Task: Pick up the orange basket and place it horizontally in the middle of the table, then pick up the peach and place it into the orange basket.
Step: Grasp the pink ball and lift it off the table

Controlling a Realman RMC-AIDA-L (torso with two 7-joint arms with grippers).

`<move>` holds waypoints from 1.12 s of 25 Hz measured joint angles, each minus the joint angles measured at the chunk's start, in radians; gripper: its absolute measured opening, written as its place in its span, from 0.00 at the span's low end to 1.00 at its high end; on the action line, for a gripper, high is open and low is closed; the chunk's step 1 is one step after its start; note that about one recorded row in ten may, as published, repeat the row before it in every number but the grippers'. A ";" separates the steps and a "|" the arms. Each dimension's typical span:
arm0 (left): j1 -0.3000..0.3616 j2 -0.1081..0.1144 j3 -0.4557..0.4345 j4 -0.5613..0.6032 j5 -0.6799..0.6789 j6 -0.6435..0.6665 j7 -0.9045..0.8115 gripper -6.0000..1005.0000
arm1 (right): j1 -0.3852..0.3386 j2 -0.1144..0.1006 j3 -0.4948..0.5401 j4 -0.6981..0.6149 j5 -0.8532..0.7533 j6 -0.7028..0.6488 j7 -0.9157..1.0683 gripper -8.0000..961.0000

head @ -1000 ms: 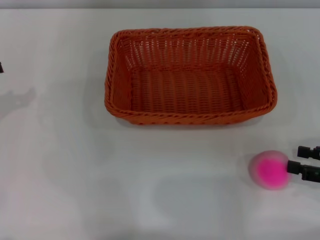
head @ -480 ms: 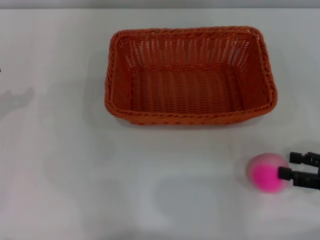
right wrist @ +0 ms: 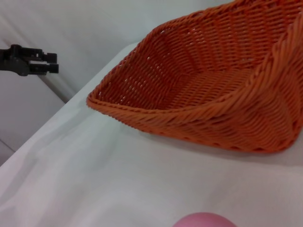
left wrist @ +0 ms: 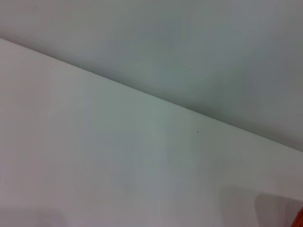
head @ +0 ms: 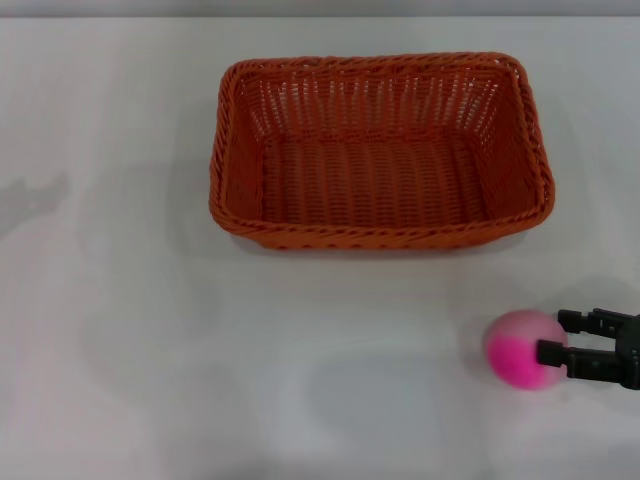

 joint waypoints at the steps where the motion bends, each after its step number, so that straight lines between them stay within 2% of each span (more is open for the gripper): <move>1: 0.002 0.000 0.000 -0.003 0.000 0.000 0.000 0.56 | 0.003 0.000 -0.005 0.003 0.000 0.000 0.000 0.83; 8: 0.007 -0.002 -0.002 -0.013 -0.007 0.000 0.001 0.56 | 0.020 0.002 -0.026 0.015 0.000 0.001 0.001 0.82; 13: 0.007 -0.002 -0.002 -0.013 -0.015 0.000 0.002 0.56 | 0.061 0.003 -0.060 0.055 0.000 0.002 -0.001 0.82; 27: 0.012 -0.001 -0.015 -0.012 -0.043 -0.004 0.010 0.56 | 0.103 -0.004 -0.062 0.085 -0.009 0.001 0.017 0.81; 28: 0.013 -0.001 -0.016 -0.012 -0.047 -0.004 0.011 0.56 | 0.106 -0.004 -0.062 0.085 -0.015 0.001 0.018 0.77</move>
